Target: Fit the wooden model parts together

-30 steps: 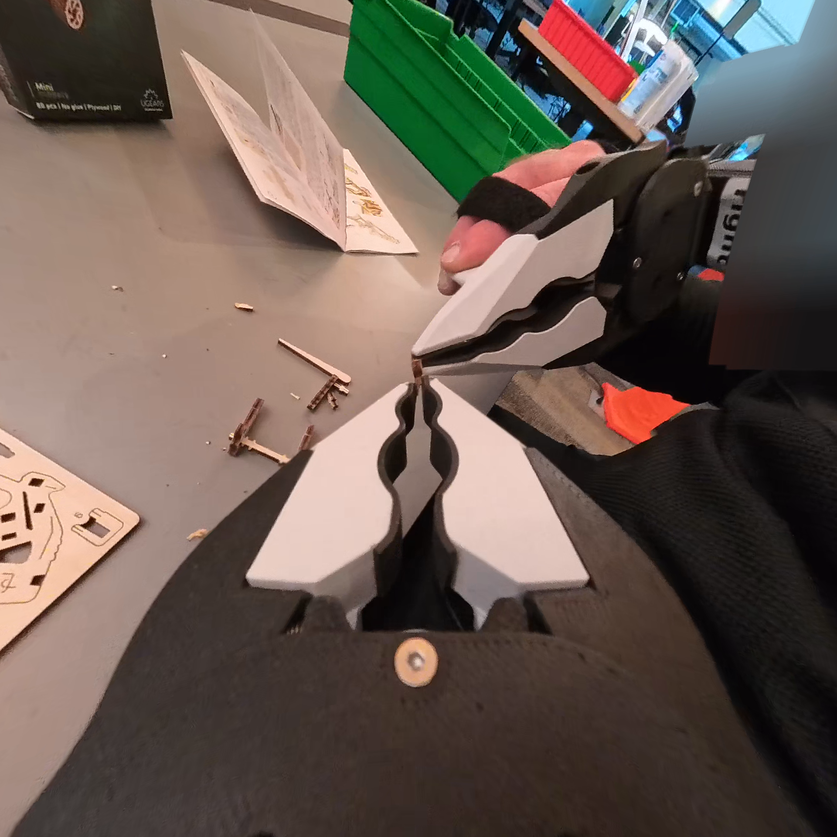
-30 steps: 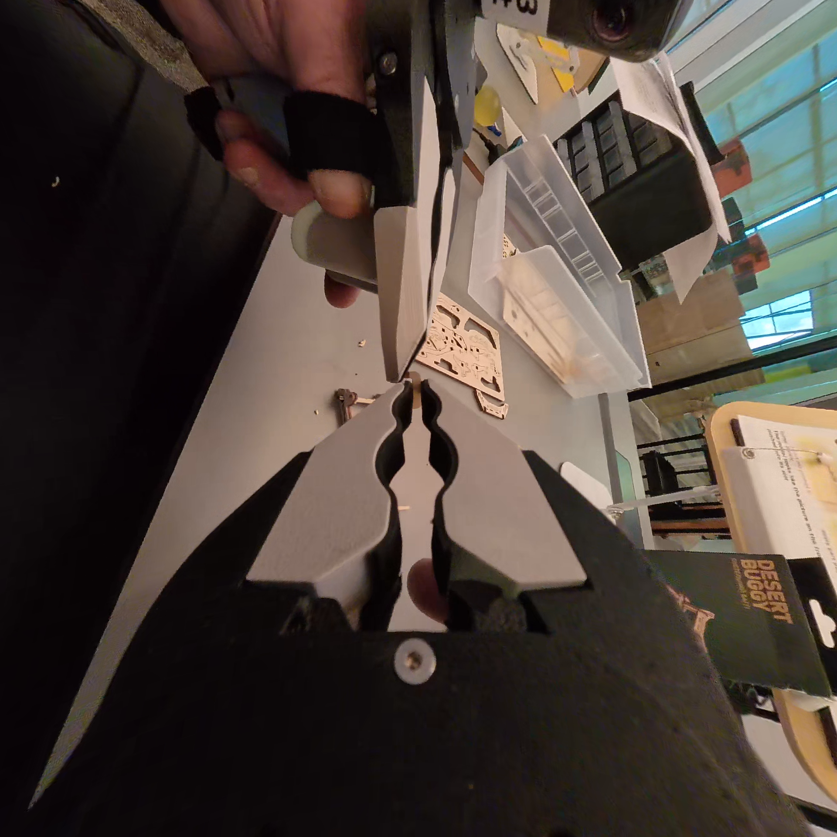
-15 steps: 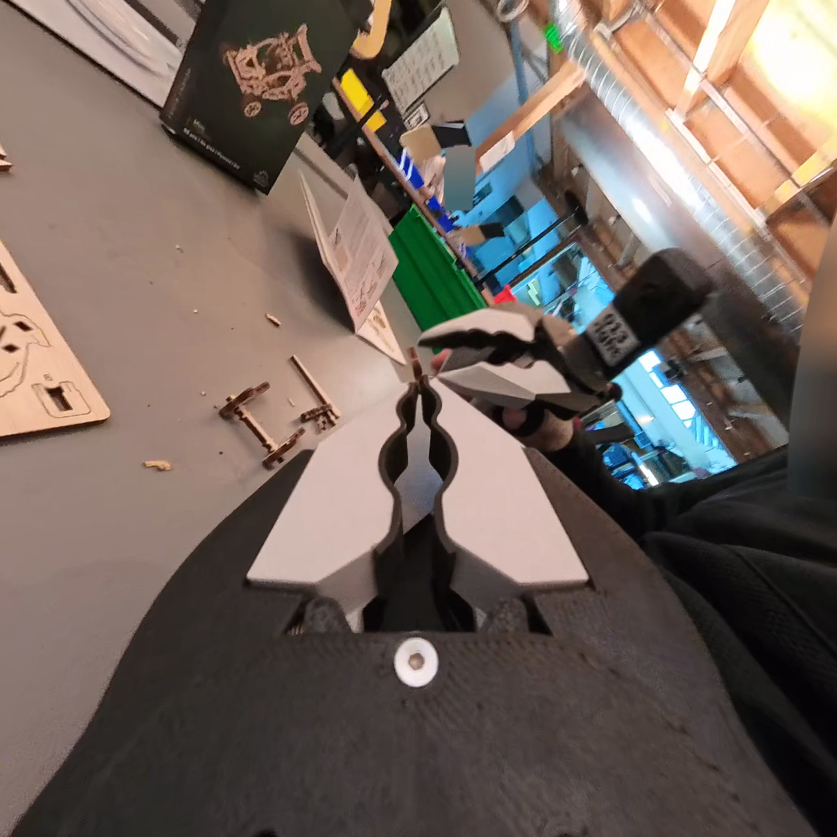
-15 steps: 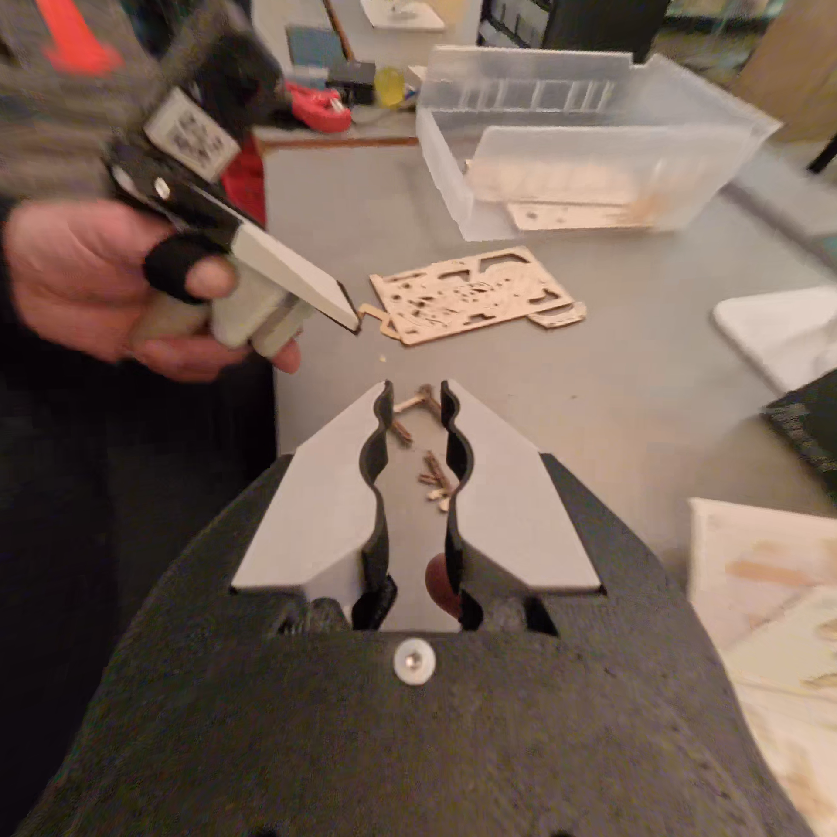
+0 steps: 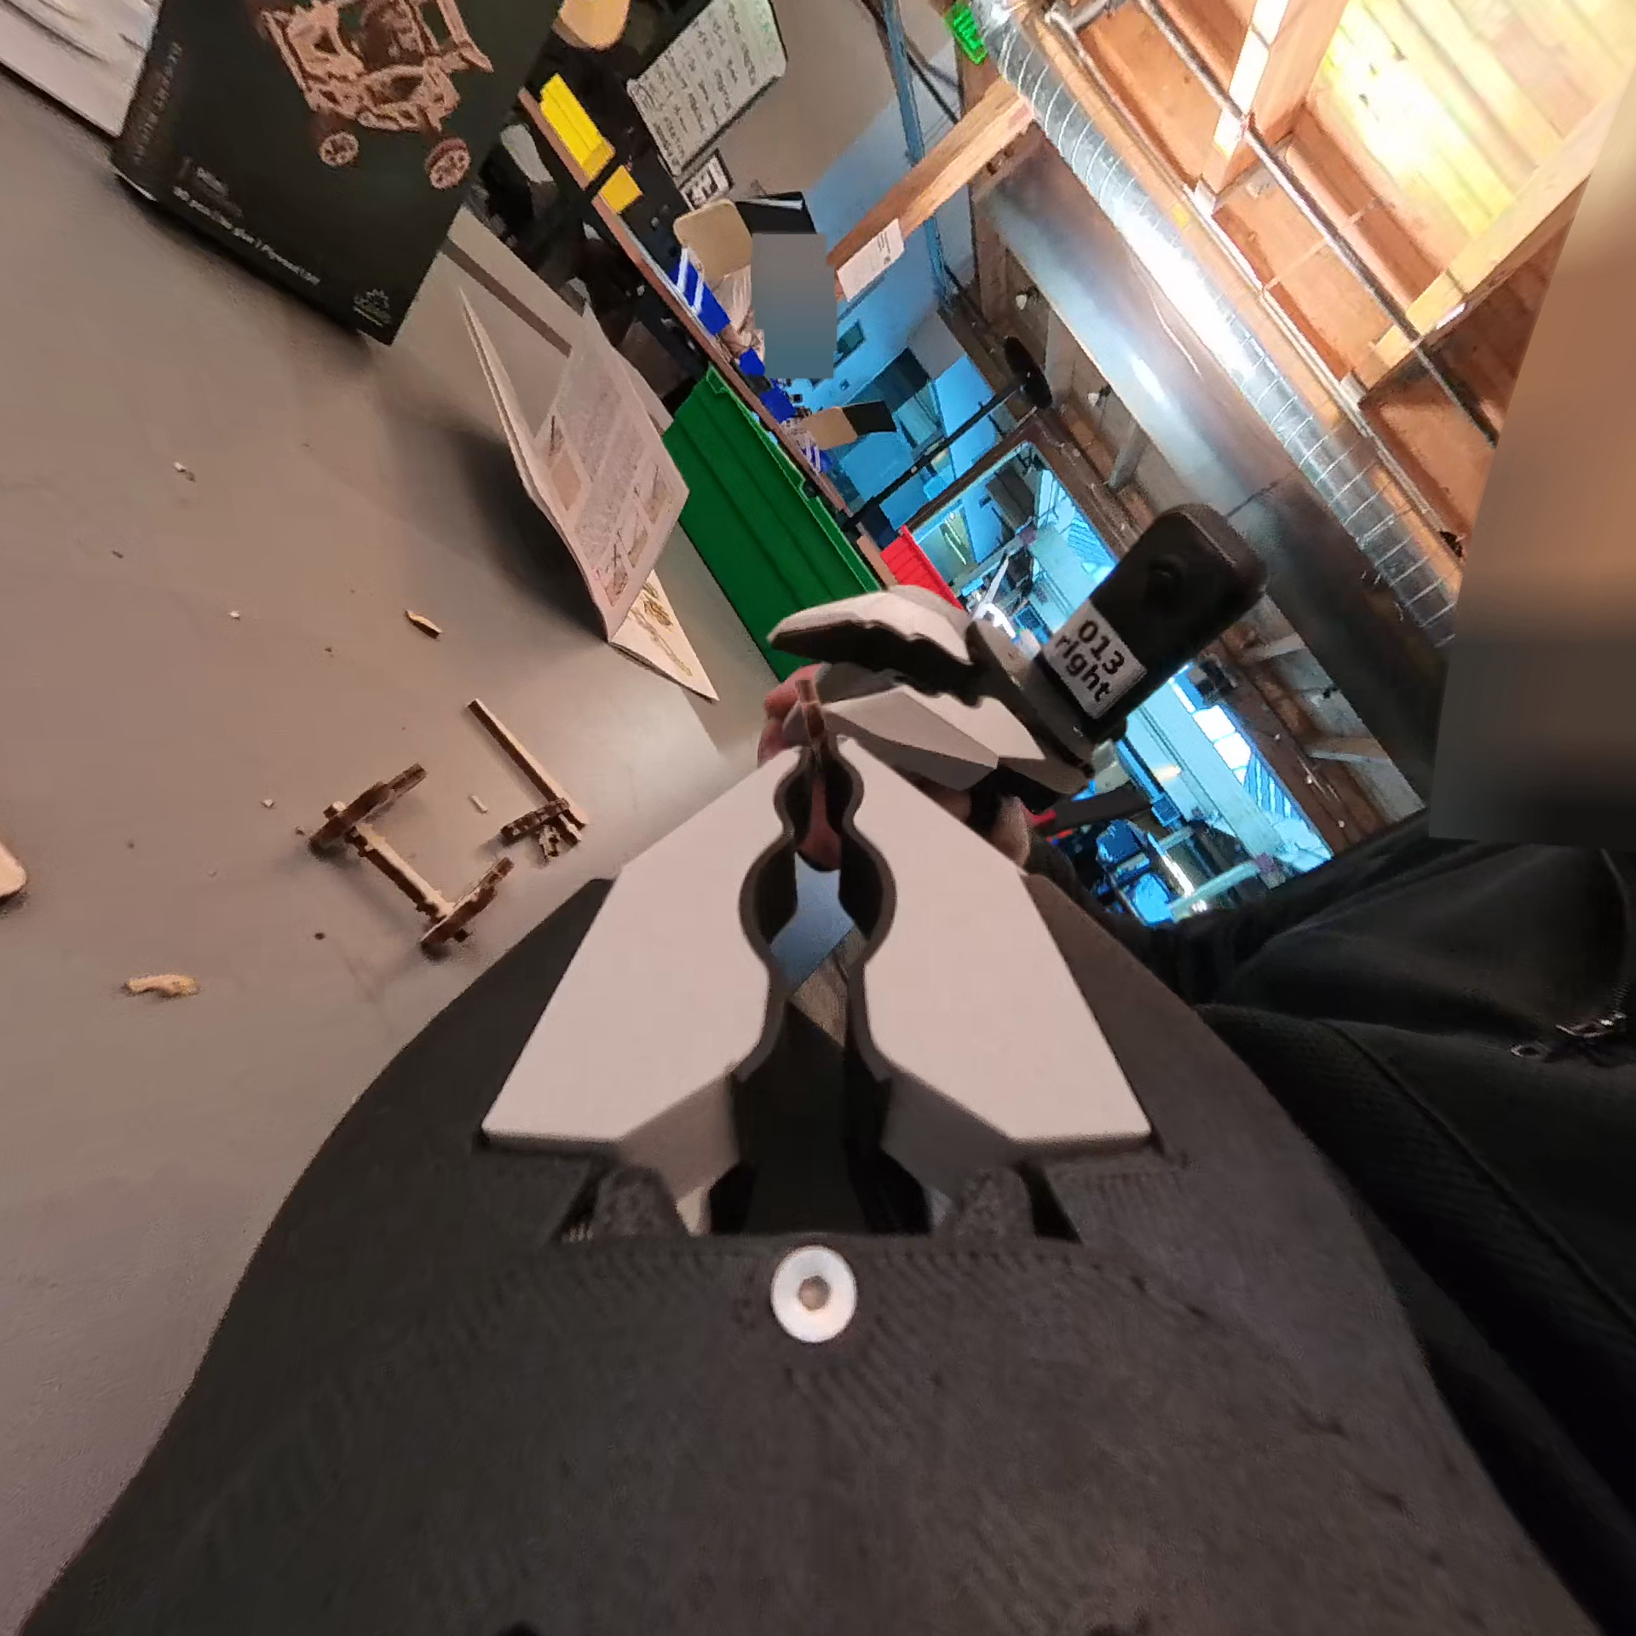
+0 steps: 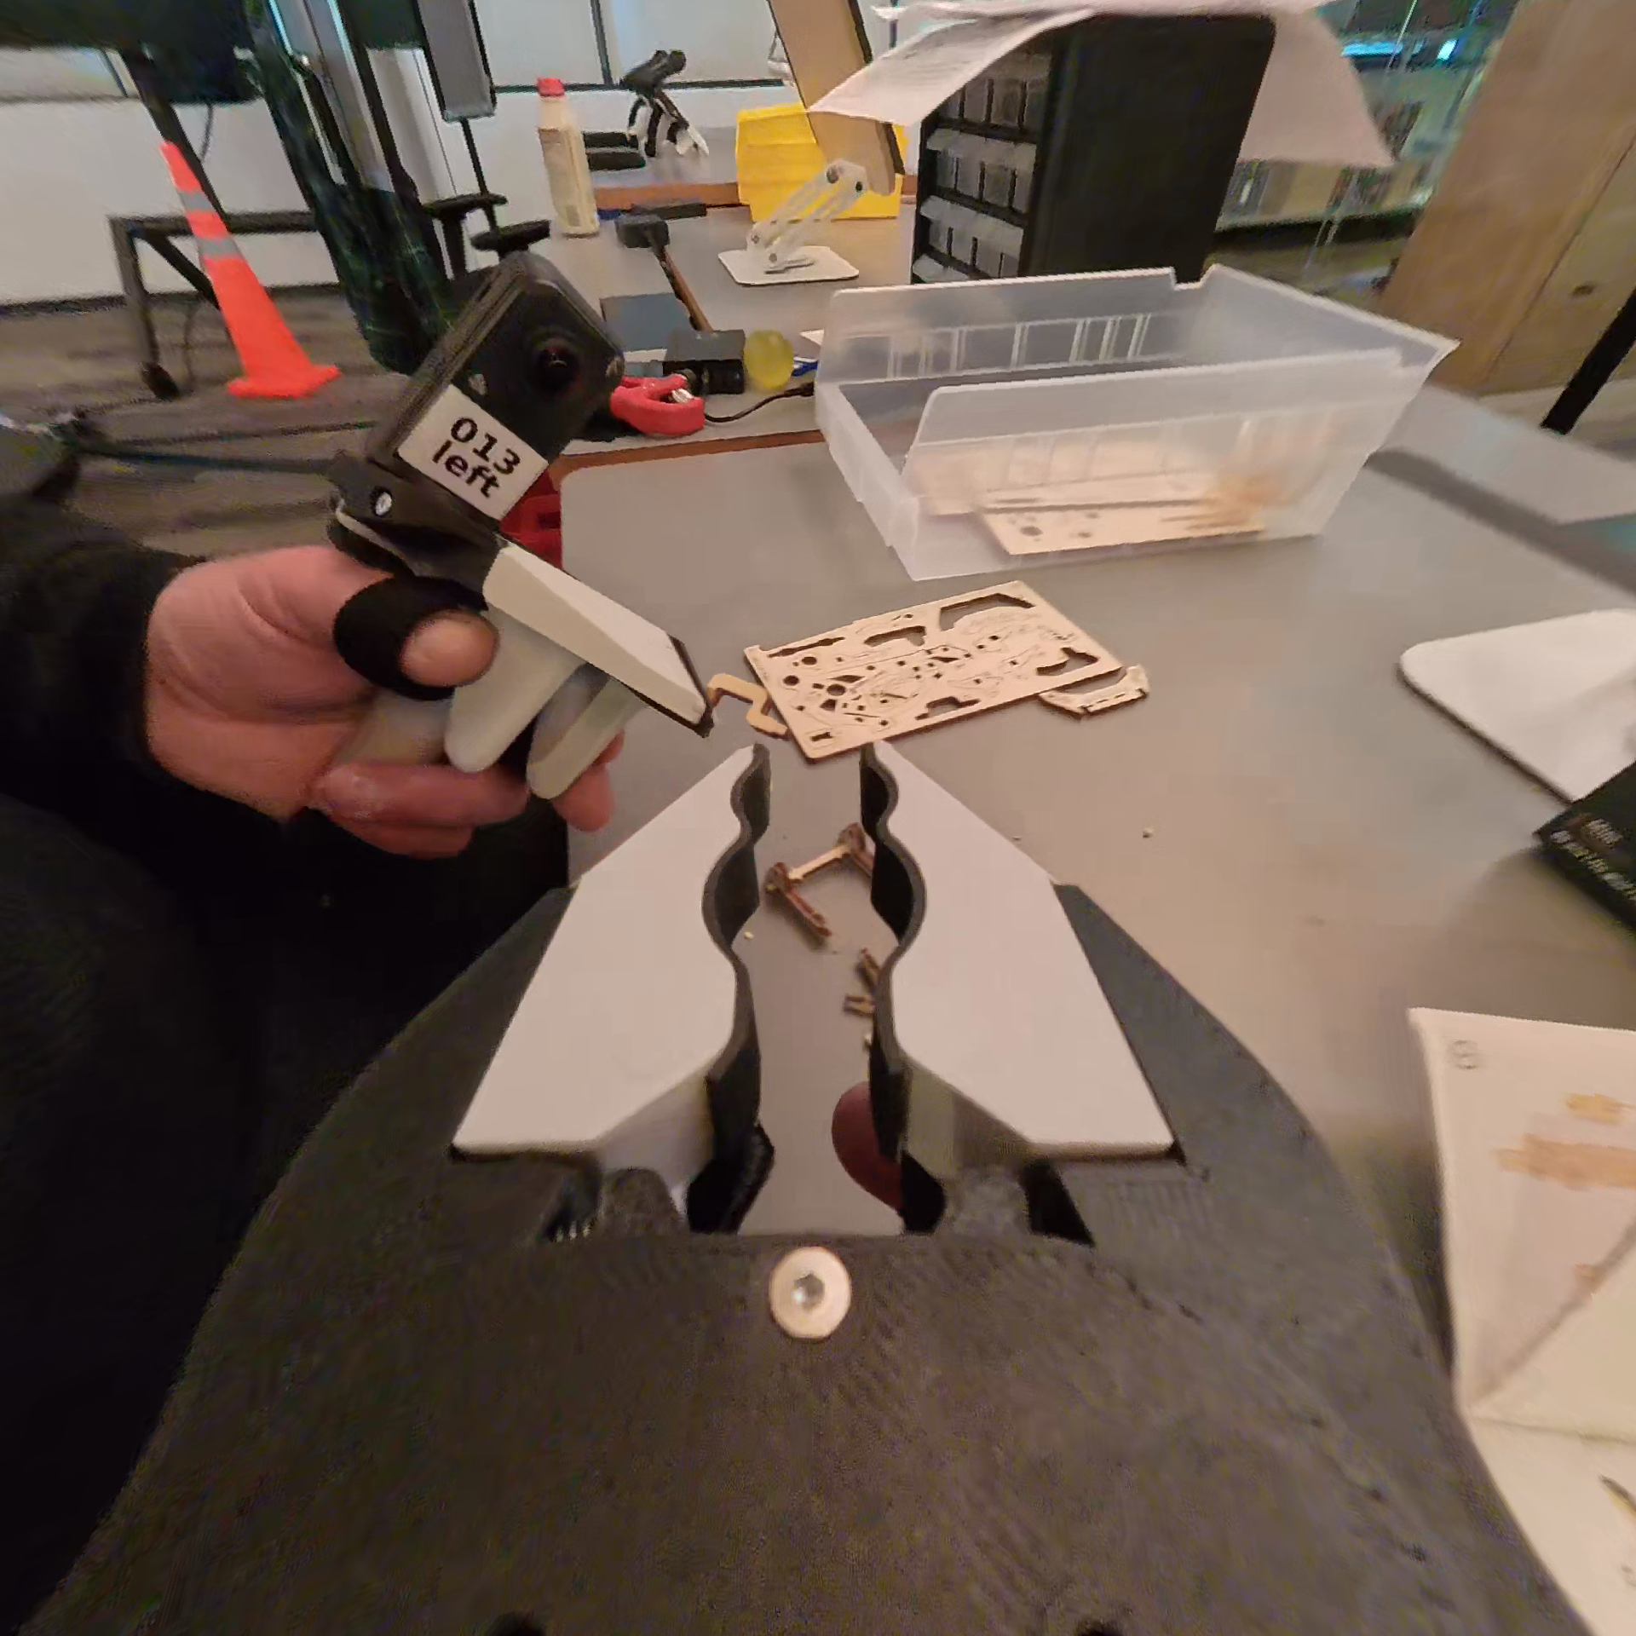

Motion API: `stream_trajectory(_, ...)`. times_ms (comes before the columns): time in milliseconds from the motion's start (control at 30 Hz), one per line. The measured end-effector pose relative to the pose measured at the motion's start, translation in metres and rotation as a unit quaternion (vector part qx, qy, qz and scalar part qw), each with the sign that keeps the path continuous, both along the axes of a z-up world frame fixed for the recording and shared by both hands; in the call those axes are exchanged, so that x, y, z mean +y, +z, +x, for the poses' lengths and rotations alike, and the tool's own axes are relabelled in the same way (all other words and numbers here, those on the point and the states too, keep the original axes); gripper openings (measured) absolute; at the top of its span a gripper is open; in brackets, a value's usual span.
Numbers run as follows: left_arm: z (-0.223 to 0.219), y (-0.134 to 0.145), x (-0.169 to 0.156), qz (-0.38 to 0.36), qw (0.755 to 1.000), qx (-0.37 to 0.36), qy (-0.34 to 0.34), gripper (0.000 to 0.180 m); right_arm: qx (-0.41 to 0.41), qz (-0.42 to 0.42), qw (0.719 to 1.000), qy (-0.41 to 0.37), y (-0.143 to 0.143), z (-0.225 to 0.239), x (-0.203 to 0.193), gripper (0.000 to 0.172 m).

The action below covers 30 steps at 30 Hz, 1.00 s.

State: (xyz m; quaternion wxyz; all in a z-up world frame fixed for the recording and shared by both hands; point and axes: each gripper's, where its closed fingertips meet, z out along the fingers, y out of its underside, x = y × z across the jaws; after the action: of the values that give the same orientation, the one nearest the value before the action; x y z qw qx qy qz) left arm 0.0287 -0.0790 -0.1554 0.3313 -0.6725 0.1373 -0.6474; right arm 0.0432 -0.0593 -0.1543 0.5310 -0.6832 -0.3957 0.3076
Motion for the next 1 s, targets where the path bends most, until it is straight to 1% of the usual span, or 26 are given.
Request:
stream_trajectory(167, 0.016, -0.007, -0.01, 0.029, 0.996, 0.065, -0.059, 0.0, -0.054, 0.093, 0.994, 0.0, 0.006, 0.009, -0.001, 0.016)
stream_trajectory(267, 0.024, -0.01, -0.015, 0.05, 0.989, 0.098, -0.094, 0.0, -0.075, 0.117, 0.99, 0.007, 0.006, 0.013, -0.003, 0.014)
stream_trajectory(400, 0.031, -0.013, -0.02, 0.095, 0.975, 0.151, -0.133, 0.0, -0.065, 0.093, 0.993, 0.023, 0.004, 0.02, -0.004, 0.011)
stream_trajectory(500, 0.037, -0.015, -0.016, 0.123, 0.966, 0.181, -0.135, 0.0, -0.047, 0.075, 0.996, 0.018, 0.003, 0.028, -0.002, 0.01)
stream_trajectory(600, 0.044, -0.016, -0.013, 0.15, 0.956, 0.208, -0.14, 0.0, -0.006, 0.048, 0.999, 0.011, 0.003, 0.037, -0.001, 0.01)
stream_trajectory(733, 0.052, -0.019, -0.016, 0.196, 0.933, 0.248, -0.171, 0.0, 0.05, 0.023, 0.998, 0.008, 0.002, 0.05, 0.003, 0.012)
stream_trajectory(833, 0.058, -0.015, -0.015, 0.21, 0.928, 0.247, -0.183, 0.0, 0.109, 0.001, 0.994, 0.022, 0.006, 0.057, 0.004, 0.013)
stream_trajectory(900, 0.061, -0.017, -0.013, 0.216, 0.922, 0.259, -0.189, 0.0, 0.136, -0.007, 0.99, 0.027, 0.011, 0.06, 0.004, 0.015)
stream_trajectory(1000, 0.065, -0.016, -0.011, 0.224, 0.917, 0.263, -0.199, 0.0, 0.127, -0.011, 0.992, 0.023, 0.009, 0.062, 0.005, 0.017)
